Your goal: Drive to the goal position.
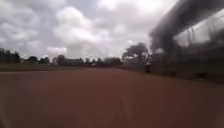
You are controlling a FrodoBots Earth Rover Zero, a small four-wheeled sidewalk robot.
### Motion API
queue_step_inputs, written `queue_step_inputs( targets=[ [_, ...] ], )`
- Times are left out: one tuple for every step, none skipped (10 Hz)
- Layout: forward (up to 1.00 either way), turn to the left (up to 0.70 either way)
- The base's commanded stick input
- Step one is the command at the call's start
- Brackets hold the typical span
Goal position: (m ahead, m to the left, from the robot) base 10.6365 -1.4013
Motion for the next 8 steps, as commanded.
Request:
queue_step_inputs(
  targets=[
    [0.7, 0.0],
    [0.7, 0.0],
    [0.7, 0.0],
    [0.7, 0.0],
    [0.7, 0.0],
    [0.7, 0.0],
    [0.7, 0.0],
    [0.7, 0.0]
  ],
)
